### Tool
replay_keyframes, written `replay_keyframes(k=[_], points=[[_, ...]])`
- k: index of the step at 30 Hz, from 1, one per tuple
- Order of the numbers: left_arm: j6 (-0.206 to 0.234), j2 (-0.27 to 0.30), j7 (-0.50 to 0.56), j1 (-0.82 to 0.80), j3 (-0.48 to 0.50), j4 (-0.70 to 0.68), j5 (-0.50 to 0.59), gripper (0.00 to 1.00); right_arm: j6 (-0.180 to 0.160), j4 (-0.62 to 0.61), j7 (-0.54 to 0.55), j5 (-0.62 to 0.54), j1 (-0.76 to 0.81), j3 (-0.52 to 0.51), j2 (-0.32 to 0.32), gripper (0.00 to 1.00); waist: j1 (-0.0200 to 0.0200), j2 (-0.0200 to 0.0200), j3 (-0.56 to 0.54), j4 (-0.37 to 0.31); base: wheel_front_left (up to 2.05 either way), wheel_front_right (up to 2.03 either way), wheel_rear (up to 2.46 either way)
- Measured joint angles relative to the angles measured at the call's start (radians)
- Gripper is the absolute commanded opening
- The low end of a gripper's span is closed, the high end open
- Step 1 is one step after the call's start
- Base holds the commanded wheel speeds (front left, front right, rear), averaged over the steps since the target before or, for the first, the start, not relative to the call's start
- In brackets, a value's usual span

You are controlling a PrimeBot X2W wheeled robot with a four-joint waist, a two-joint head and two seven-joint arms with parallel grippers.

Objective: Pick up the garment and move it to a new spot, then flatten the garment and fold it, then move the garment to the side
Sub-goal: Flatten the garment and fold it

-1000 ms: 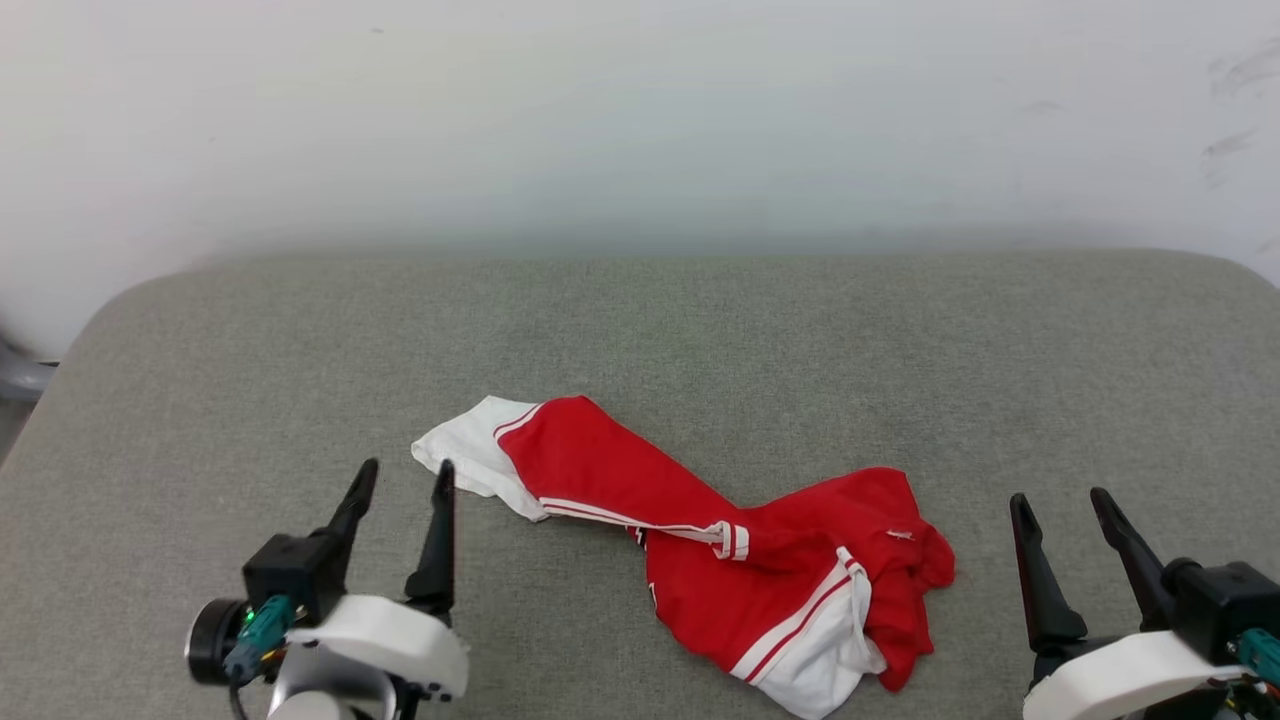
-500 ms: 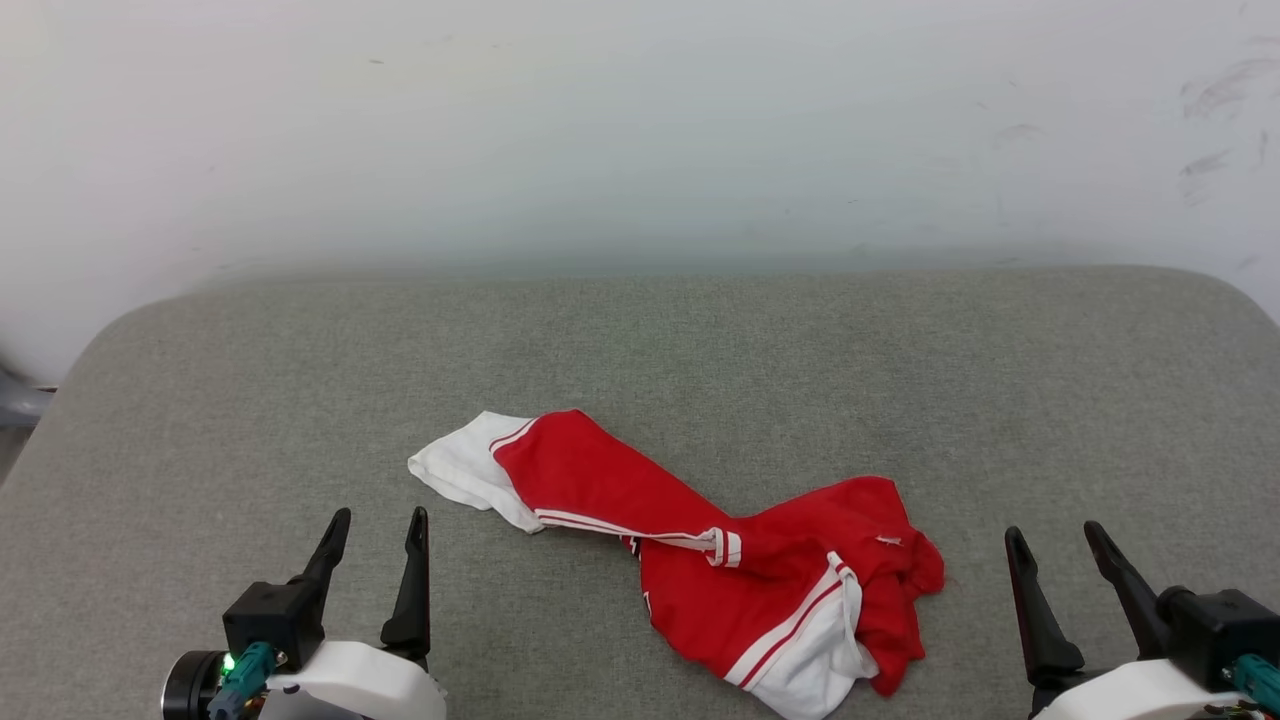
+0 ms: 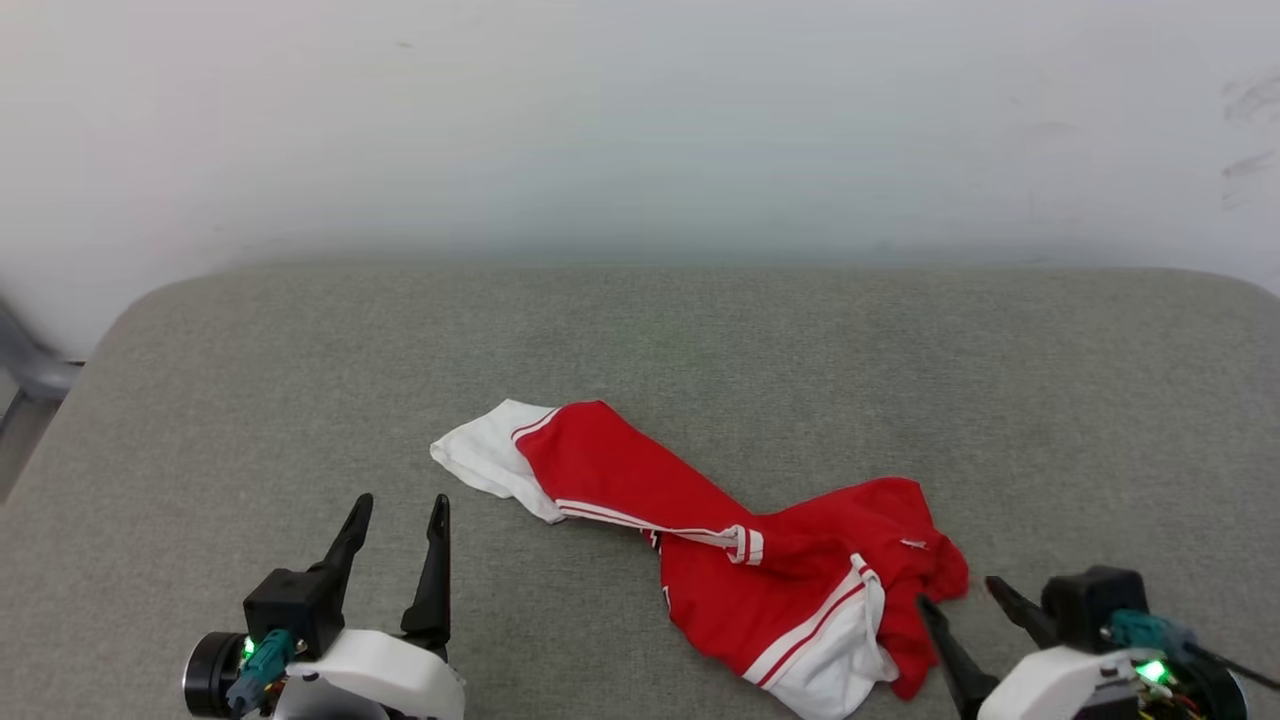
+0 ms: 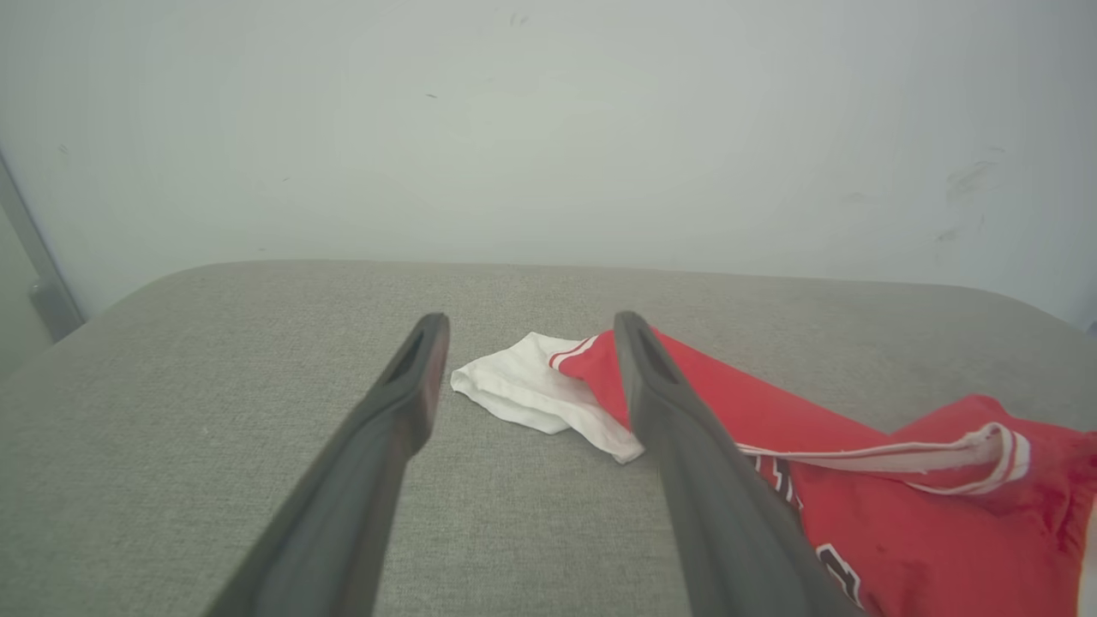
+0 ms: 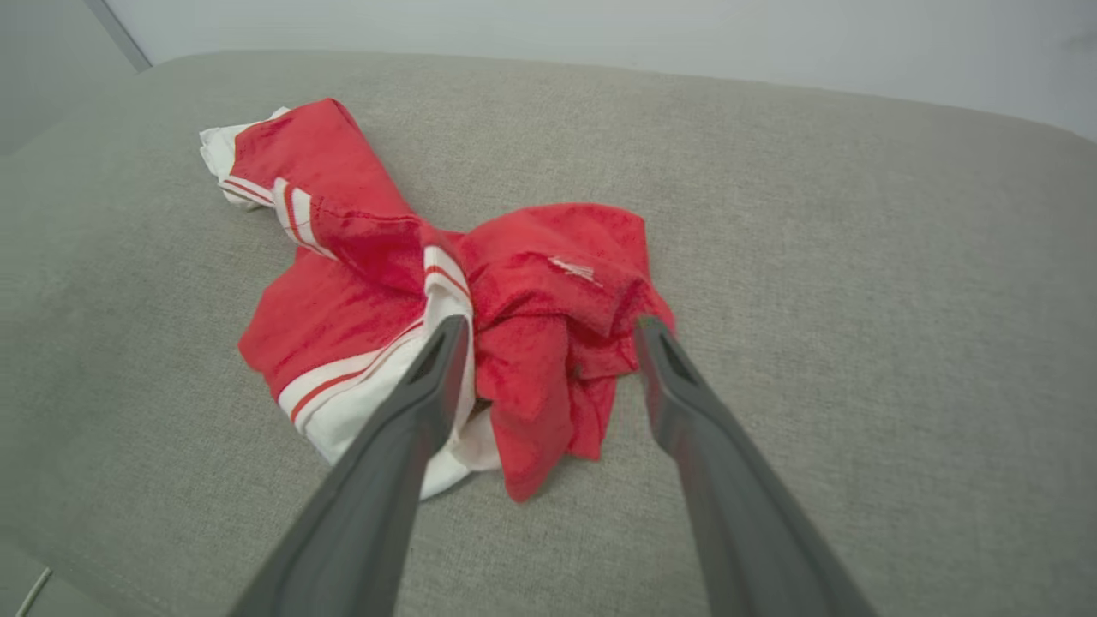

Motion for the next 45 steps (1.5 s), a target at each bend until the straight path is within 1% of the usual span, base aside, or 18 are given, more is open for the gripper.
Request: replay_keyframes(k=[5, 9, 13, 17, 18, 19, 20, 23, 26, 30, 35, 40, 41, 42, 44, 45], points=[[-0.009, -0.014, 0.0, -0.017, 0.001, -0.002, 0.01, 1.0, 0.0, -0.023, 0.162, 0.068, -0.051, 0.095, -0.087, 1.0, 0.0, 0.0, 0.015, 0.029, 0.0, 0.0, 0.0], [-0.012, -0.024, 0.0, -0.031, 0.017, -0.014, 0.019, 1.0, 0.0, -0.029, 0.255, 0.118, -0.101, 0.149, -0.141, 1.0, 0.0, 0.0, 0.037, 0.056, 0.0, 0.0, 0.0], [-0.022, -0.037, 0.0, -0.048, 0.031, -0.023, 0.034, 1.0, 0.0, -0.019, 0.316, 0.144, -0.156, 0.194, -0.182, 1.0, 0.0001, 0.0, 0.069, 0.083, 0.0, 0.0, 0.0], [-0.033, -0.048, 0.0, -0.052, 0.044, -0.022, 0.045, 1.0, 0.0, 0.007, 0.343, 0.169, -0.198, 0.223, -0.203, 1.0, 0.0001, 0.0, 0.095, 0.105, 0.0, 0.0, 0.0], [-0.034, -0.051, 0.0, -0.054, 0.046, -0.021, 0.049, 1.0, 0.0, 0.015, 0.35, 0.173, -0.205, 0.227, -0.205, 0.66, 0.0002, 0.0, 0.099, 0.109, 0.0, 0.0, 0.0], [-0.036, -0.055, 0.0, -0.054, 0.049, -0.021, 0.052, 1.0, 0.0, 0.023, 0.358, 0.178, -0.209, 0.231, -0.208, 0.37, 0.0001, 0.0, 0.103, 0.112, 0.0, 0.0, 0.0], [-0.04, -0.058, 0.0, -0.054, 0.054, -0.02, 0.053, 1.0, 0.0, 0.025, 0.359, 0.184, -0.212, 0.234, -0.209, 0.0, 0.0002, 0.0, 0.105, 0.114, 0.0, 0.0, 0.0], [-0.045, -0.069, 0.0, -0.054, 0.066, -0.018, 0.062, 1.0, 0.0, 0.018, 0.366, 0.194, -0.229, 0.238, -0.219, 0.0, 0.0002, 0.0, 0.109, 0.114, 0.0, 0.0, 0.0], [-0.052, -0.076, 0.0, -0.054, 0.078, -0.015, 0.07, 1.0, 0.0, -0.014, 0.35, 0.204, -0.262, 0.221, -0.231, 0.0, 0.0002, -0.0001, 0.11, 0.105, 0.0, 0.0, 0.0], [-0.06, -0.083, 0.0, -0.054, 0.095, -0.014, 0.082, 1.0, 0.0, -0.049, 0.341, 0.191, -0.324, 0.157, -0.26, 0.0, 0.0001, 0.0, 0.111, 0.087, 0.0, 0.0, 0.0], [-0.072, -0.1, 0.0, -0.063, 0.104, -0.012, 0.095, 1.0, 0.0, -0.051, 0.385, 0.173, -0.384, 0.038, -0.29, 0.0, 0.0001, 0.0, 0.119, 0.066, 0.0, 0.0, 0.0], [-0.09, -0.113, 0.0, -0.068, 0.109, -0.003, 0.104, 1.0, 0.0, 0.049, 0.429, 0.174, -0.398, -0.102, -0.31, 0.0, 0.0001, 0.0, 0.139, 0.057, 0.0, 0.0, 0.0], [-0.093, -0.117, 0.0, -0.071, 0.109, -0.002, 0.104, 1.0, 0.0, 0.079, 0.431, 0.174, -0.4, -0.126, -0.312, 0.0, 0.0001, 0.0, 0.145, 0.057, 0.0, 0.0, 0.0], [-0.097, -0.122, 0.0, -0.082, 0.11, 0.0, 0.107, 1.0, 0.0, 0.145, 0.421, 0.179, -0.402, -0.169, -0.313, 0.0, 0.0001, 0.0, 0.16, 0.057, 0.0, 0.0, 0.0], [-0.105, -0.128, 0.0, -0.093, 0.113, 0.001, 0.113, 1.0, 0.0, 0.216, 0.405, 0.18, -0.401, -0.198, -0.311, 0.0, 0.0001, 0.0, 0.177, 0.059, 0.0, 0.0, 0.0], [-0.105, -0.128, 0.0, -0.093, 0.113, 0.001, 0.113, 1.0, 0.0, 0.216, 0.405, 0.18, -0.401, -0.198, -0.311, 0.0, 0.0001, 0.0, 0.177, 0.059, 0.0, 0.0, 0.0]])
